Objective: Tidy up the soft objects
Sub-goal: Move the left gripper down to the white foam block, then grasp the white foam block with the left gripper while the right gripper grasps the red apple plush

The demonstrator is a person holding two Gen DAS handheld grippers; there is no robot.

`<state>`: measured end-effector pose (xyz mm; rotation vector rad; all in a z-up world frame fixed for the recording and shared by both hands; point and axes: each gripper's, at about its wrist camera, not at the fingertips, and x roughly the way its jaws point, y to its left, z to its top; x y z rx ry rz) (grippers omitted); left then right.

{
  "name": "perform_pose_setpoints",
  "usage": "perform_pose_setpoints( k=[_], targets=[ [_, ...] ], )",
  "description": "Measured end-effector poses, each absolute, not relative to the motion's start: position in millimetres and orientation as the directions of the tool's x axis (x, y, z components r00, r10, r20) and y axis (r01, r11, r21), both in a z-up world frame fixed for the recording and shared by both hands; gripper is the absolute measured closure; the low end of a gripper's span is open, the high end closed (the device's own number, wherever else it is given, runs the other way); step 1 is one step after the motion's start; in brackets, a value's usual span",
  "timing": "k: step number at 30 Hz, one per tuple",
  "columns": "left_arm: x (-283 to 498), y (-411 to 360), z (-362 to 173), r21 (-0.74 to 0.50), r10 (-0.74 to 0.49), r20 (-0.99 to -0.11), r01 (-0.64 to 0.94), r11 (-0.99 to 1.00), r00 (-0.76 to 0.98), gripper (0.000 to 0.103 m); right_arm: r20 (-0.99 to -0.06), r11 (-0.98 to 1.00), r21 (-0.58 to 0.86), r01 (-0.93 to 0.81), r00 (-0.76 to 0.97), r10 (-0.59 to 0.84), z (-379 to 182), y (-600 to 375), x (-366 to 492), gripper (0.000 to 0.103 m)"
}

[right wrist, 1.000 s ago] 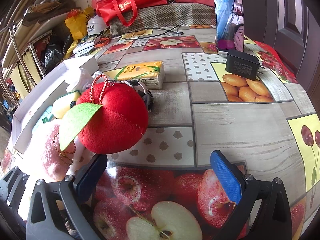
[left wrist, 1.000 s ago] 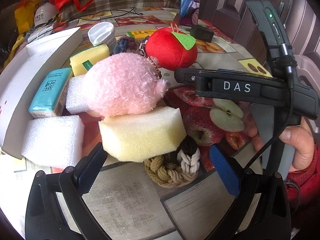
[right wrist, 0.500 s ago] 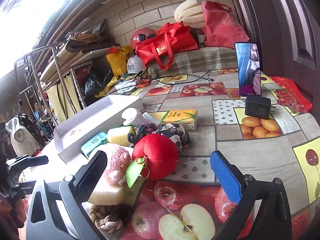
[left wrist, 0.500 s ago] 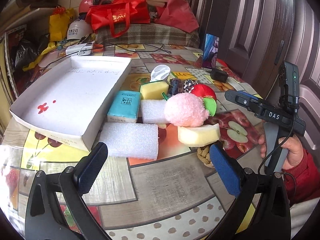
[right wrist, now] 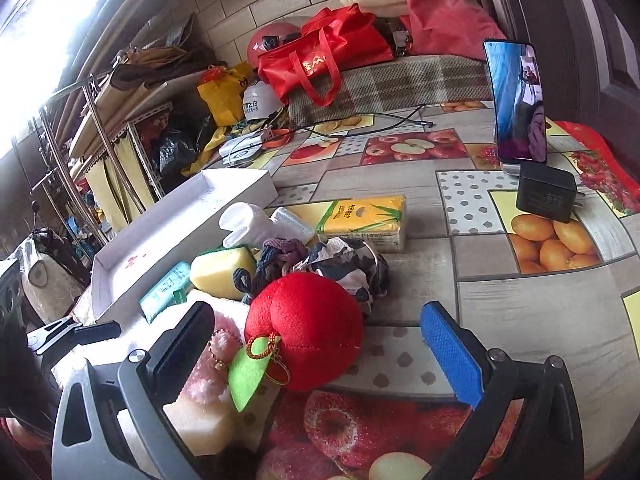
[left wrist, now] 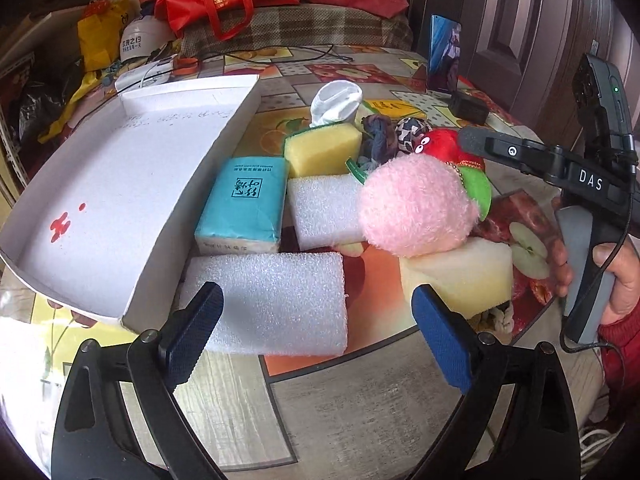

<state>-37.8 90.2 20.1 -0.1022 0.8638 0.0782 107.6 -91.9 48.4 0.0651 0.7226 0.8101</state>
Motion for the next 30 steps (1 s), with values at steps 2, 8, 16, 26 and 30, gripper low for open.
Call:
perform_pose_setpoints(
  k=[2,8,16,26,30],
  targets=[
    [-42.6,82.8,18.9,-0.042,0.029,-0.763,-0.094,0.995,0.646,0.007,-0.551,0.693,0.348,-0.632,0.460,0.696,48.4,-95.8,110.1,0.000],
    [-77.3,54.4,38.7,-0.119,-0.075,-0.726,-0.017,0.993,0.684,0.007,-0.527,0.682,0.391,-0.618,0.457,0.717,49.5,-102.2,112.9,0.000],
    [-58.1,74.9,42.7,0.041,-0.061,-0.761,0.142,0.989,0.645,0.007,-0.516,0.661,0.395,-0.638,0.441,0.734,50.8,-100.6,112.2,0.000],
    [-33.4,67.8,5.5,0.121,-0.038,-0.837,0.253,0.960,0.545,0.010,-0.521,0.621,0.426,-0.658,0.383,0.763,46.6,-99.1,114.1,0.000],
    [-44.2,63.5,5.6,0.122,-0.045,-0.820,0.251,0.960,0.570,0.012,-0.533,0.603,0.396,-0.693,0.361,0.765,48.0,-86.5,107.0,0.000]
  ],
)
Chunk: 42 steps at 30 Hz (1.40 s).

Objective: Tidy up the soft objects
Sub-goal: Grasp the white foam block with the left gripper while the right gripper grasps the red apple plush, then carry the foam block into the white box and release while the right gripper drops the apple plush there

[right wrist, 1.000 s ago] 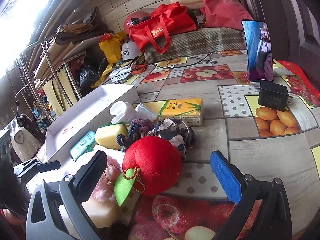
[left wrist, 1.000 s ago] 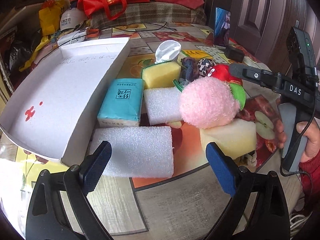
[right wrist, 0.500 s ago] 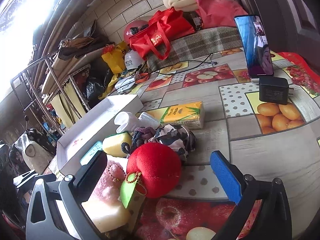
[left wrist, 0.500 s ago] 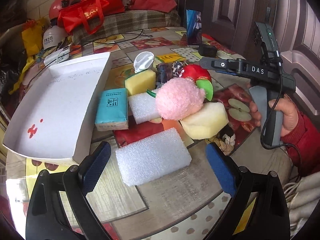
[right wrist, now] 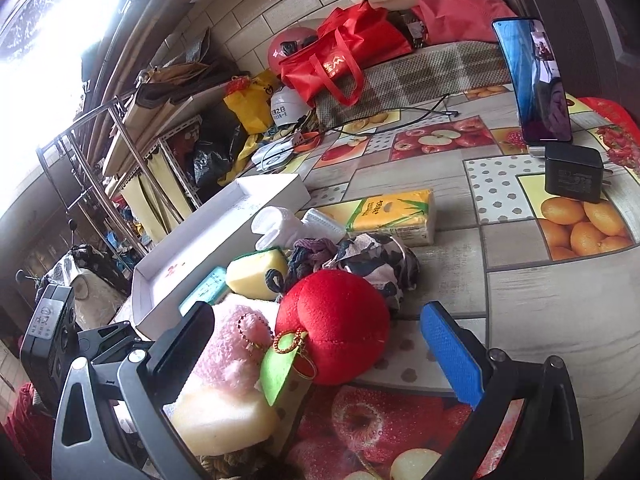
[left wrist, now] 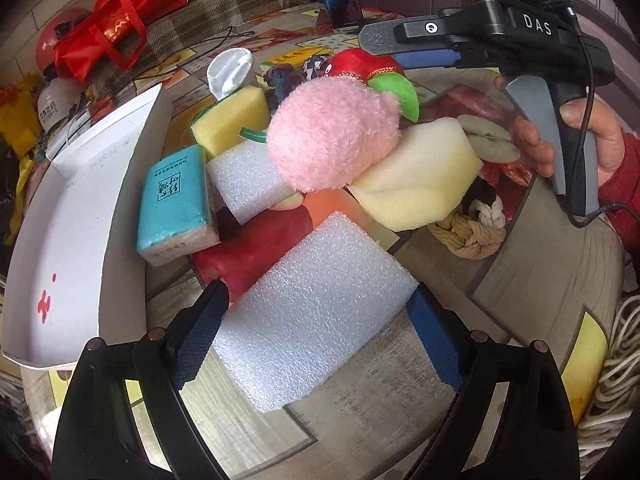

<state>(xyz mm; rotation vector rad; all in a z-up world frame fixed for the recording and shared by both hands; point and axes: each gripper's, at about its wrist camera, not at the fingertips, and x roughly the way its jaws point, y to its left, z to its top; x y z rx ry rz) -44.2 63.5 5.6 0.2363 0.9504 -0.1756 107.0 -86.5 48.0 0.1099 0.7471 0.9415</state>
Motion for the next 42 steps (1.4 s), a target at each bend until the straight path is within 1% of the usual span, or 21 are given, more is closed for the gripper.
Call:
perform_pose_setpoints(
  k=[4,5,6,7,8,9,12,13,15,17,19,22,26,30,33,35,38,42],
  targets=[
    [-48.9,58.6,5.5,0.129,-0.042,-0.810,0.247,0.960,0.585,0.013,-0.568,0.629,0.402,-0.666,0.358,0.742,41.8,-73.4,115.1,0.000],
    [-48.9,58.4,5.6,0.128,-0.043,-0.806,0.244,0.961,0.590,0.014,-0.581,0.635,0.415,-0.651,0.347,0.736,38.4,-70.8,118.9,0.003],
    [-49.0,58.5,5.7,0.127,-0.043,-0.802,0.240,0.962,0.596,0.015,-0.595,0.640,0.432,-0.636,0.332,0.732,33.9,-69.5,122.4,0.009],
    [-49.8,58.4,6.0,0.129,-0.042,-0.795,0.236,0.963,0.605,0.017,-0.606,0.640,0.449,-0.624,0.314,0.731,29.5,-69.4,124.7,0.012],
    [-52.5,57.7,6.1,0.132,-0.043,-0.787,0.236,0.963,0.616,0.018,-0.607,0.635,0.472,-0.612,0.297,0.737,26.1,-71.6,126.6,0.023],
    [-54.3,57.1,7.1,0.135,-0.043,-0.781,0.236,0.962,0.623,0.020,-0.607,0.634,0.488,-0.600,0.289,0.740,24.1,-74.5,128.7,0.037],
    [-65.7,58.5,15.8,0.130,-0.052,-0.744,0.221,0.967,0.667,0.026,-0.592,0.625,0.508,-0.593,0.287,0.753,24.1,-82.0,128.6,0.045],
    [-68.4,60.5,19.0,0.130,-0.050,-0.729,0.210,0.969,0.683,0.031,-0.586,0.629,0.500,-0.595,0.304,0.752,26.5,-84.1,126.7,0.046],
    [-73.3,66.3,25.7,0.123,-0.041,-0.697,0.176,0.977,0.716,0.031,-0.549,0.634,0.480,-0.606,0.356,0.756,35.3,-92.3,120.2,0.047],
    [-78.8,76.9,33.9,0.096,-0.038,-0.657,0.134,0.986,0.753,0.032,-0.490,0.643,0.424,-0.638,0.435,0.755,49.3,-99.0,109.0,0.047],
    [-86.1,87.4,40.7,0.067,-0.029,-0.615,0.089,0.994,0.788,0.032,-0.418,0.634,0.400,-0.662,0.484,0.769,62.1,-108.5,95.7,0.048],
    [-95.5,96.6,47.8,0.047,-0.001,-0.569,0.034,0.998,0.822,0.032,-0.353,0.626,0.386,-0.678,0.519,0.779,73.9,-117.6,78.4,0.048],
    [-108.8,103.4,56.5,0.042,0.045,-0.497,-0.028,0.999,0.867,0.033,-0.301,0.603,0.357,-0.713,0.524,0.797,85.5,-115.7,55.3,0.048],
    [-115.0,124.2,64.2,0.021,0.144,-0.407,-0.148,0.989,0.902,0.033,-0.284,0.570,0.312,-0.760,0.498,0.820,88.8,-99.4,32.4,0.048],
    [-128.2,148.5,69.2,-0.024,0.263,-0.333,-0.287,0.958,0.906,0.033,-0.298,0.557,0.260,-0.789,0.484,0.823,81.9,-81.0,15.8,0.048],
    [-134.6,165.9,70.4,-0.046,0.351,-0.308,-0.382,0.923,0.884,0.033,-0.322,0.555,0.211,-0.804,0.479,0.816,80.2,-65.3,8.9,0.048],
    [-131.7,189.3,67.0,-0.035,0.466,-0.326,-0.503,0.863,0.822,0.032,-0.305,0.562,0.146,-0.814,0.503,0.809,81.5,-47.1,1.3,0.048],
    [-121.4,212.0,56.4,-0.004,0.540,-0.354,-0.579,0.816,0.764,0.032,-0.338,0.557,0.096,-0.825,0.499,0.798,75.5,-15.0,0.8,0.048]
  ],
)
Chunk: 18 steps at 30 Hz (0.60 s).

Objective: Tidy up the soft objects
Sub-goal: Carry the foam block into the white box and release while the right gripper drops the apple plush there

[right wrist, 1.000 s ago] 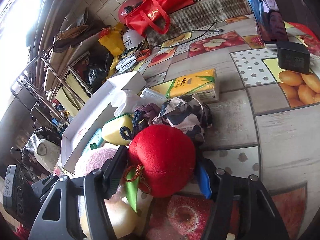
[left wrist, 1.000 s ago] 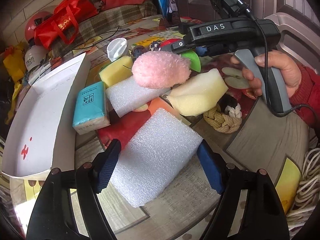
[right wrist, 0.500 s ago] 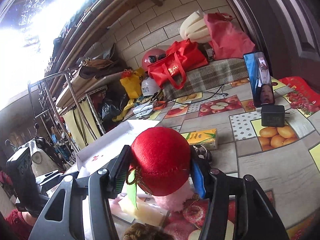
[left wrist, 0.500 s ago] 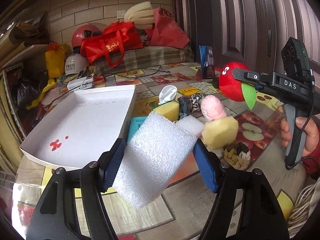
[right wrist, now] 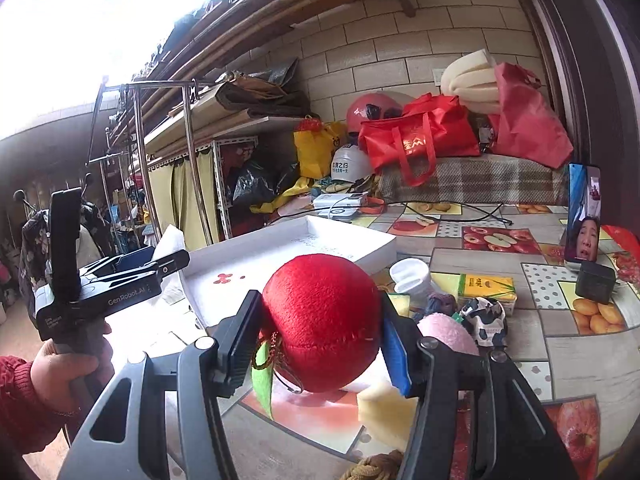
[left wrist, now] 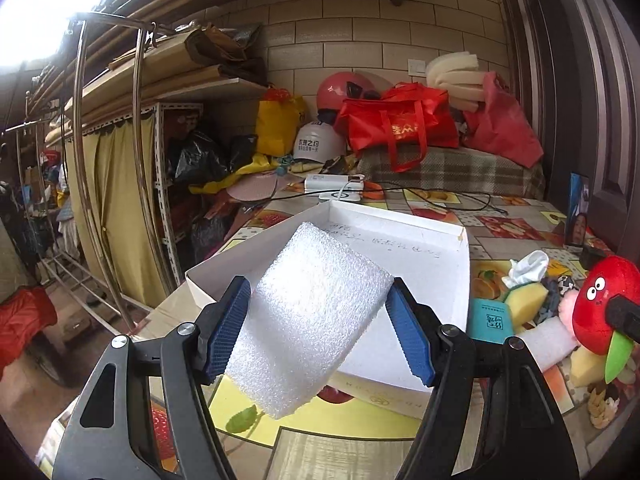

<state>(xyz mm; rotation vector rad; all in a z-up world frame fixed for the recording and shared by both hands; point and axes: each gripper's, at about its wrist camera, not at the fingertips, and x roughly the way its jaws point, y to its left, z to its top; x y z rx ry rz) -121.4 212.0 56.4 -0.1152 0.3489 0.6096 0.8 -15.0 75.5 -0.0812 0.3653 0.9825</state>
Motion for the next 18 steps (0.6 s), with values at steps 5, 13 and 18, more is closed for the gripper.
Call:
perform_pose_setpoints(
  k=[5,13,18],
  targets=[
    [-108.2,227.8,49.6,-0.010,0.546,-0.362,-0.589,0.808,0.755,0.032,-0.345,0.589,0.053,-0.807,0.538,0.769,70.4,13.3,5.1,0.048],
    [-90.0,248.3,50.7,-0.018,0.553,-0.366,-0.600,0.800,0.749,0.032,-0.347,0.632,0.025,-0.775,0.586,0.732,67.2,56.5,11.1,0.048],
    [-78.3,264.9,50.0,-0.036,0.554,-0.380,-0.610,0.792,0.741,0.032,-0.361,0.642,0.028,-0.766,0.591,0.721,66.2,82.8,20.4,0.048]
  ],
)
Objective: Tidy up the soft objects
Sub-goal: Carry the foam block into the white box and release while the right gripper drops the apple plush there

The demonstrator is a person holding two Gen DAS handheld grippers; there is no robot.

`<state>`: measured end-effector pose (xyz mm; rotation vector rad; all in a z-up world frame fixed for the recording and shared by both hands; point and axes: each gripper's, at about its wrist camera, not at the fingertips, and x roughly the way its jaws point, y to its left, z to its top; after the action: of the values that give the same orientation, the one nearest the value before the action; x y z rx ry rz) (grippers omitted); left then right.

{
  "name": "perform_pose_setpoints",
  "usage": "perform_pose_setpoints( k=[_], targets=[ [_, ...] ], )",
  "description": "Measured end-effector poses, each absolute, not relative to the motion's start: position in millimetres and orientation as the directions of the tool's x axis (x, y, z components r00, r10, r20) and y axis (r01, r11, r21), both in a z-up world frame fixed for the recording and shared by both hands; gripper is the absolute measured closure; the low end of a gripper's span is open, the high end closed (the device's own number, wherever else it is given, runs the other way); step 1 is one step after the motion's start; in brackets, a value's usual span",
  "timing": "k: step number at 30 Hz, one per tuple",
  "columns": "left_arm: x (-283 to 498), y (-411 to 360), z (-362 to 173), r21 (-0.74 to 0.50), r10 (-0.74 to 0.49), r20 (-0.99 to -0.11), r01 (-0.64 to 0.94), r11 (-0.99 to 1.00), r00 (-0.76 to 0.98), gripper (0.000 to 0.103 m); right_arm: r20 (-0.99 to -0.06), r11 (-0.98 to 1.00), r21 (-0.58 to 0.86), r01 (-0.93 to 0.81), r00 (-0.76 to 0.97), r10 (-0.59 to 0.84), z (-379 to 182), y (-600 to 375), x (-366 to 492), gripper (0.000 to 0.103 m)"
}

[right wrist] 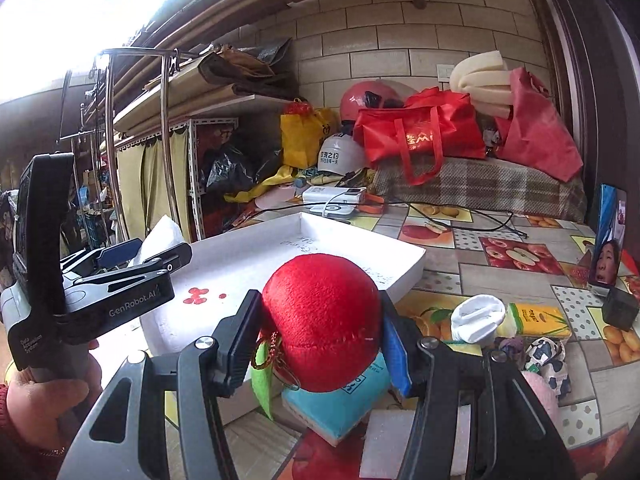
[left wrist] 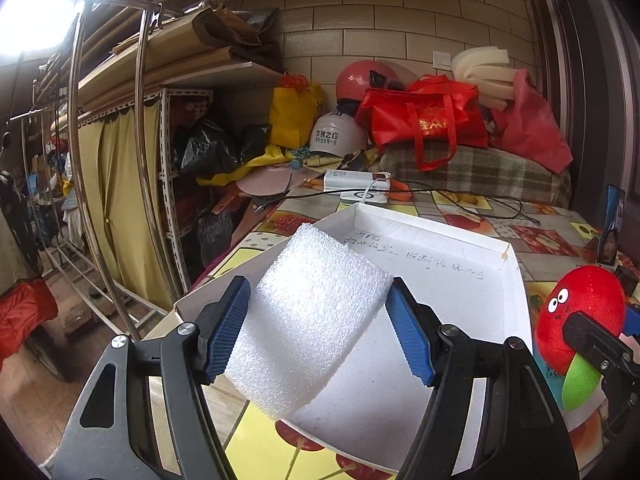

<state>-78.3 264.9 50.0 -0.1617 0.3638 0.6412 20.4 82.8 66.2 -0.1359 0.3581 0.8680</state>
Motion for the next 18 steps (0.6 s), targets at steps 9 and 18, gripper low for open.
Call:
perform_pose_setpoints(
  k=[9,18],
  targets=[
    [-59.4,289.9,50.7,-0.059,0.548,-0.390,-0.614,0.787,0.740,0.032,-0.363,0.664,0.011,-0.748,0.615,0.700,68.2,121.6,35.6,0.048],
    [-53.1,314.9,48.2,-0.104,0.559,-0.430,-0.653,0.750,0.709,0.026,-0.437,0.664,0.001,-0.748,0.597,0.673,63.1,151.6,51.1,0.035]
  ],
)
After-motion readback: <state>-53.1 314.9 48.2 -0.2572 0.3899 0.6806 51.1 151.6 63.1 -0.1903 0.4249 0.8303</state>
